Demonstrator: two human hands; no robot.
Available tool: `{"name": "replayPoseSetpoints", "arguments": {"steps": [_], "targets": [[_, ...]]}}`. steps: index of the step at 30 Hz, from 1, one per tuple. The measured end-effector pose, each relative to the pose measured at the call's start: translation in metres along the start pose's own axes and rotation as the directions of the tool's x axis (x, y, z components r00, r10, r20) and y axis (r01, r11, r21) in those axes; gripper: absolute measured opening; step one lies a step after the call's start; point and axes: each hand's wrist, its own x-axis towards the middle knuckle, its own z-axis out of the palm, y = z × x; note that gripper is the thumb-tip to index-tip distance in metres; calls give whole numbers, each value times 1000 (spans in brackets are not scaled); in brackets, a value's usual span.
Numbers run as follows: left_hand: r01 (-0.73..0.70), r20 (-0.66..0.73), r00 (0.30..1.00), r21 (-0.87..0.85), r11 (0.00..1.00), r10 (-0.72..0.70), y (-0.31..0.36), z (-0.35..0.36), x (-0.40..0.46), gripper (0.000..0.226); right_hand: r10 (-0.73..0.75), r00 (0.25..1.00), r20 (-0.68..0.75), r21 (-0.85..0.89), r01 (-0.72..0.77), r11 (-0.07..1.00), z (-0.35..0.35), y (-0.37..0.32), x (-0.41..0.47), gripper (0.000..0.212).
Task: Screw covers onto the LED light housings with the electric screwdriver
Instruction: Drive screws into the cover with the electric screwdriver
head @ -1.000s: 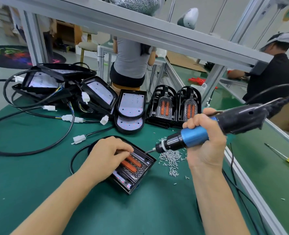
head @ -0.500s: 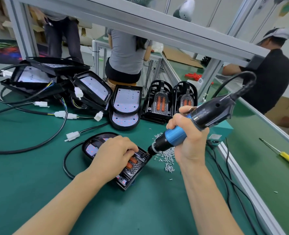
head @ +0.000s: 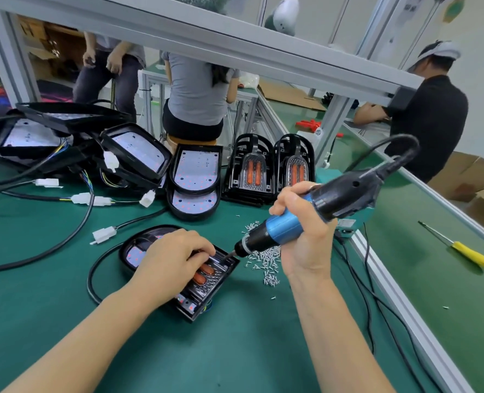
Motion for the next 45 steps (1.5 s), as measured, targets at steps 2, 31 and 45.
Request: {"name": "replayPoseSetpoints", "arguments": {"steps": [2, 31, 45], "targets": [[56, -27, 998, -205, 977, -63, 5, -1, 1, 30, -39, 996, -74, 62, 44, 997, -6, -6, 2, 32], [-205, 327, 945, 604, 770, -4, 47, 67, 84, 32, -130, 939, -319, -6, 135, 991, -55, -38, -2, 26], [-318, 395, 911, 500, 806, 114, 54, 59, 78, 17, -136, 942, -305, -12, 139, 990, -51, -42, -2, 22]]}}
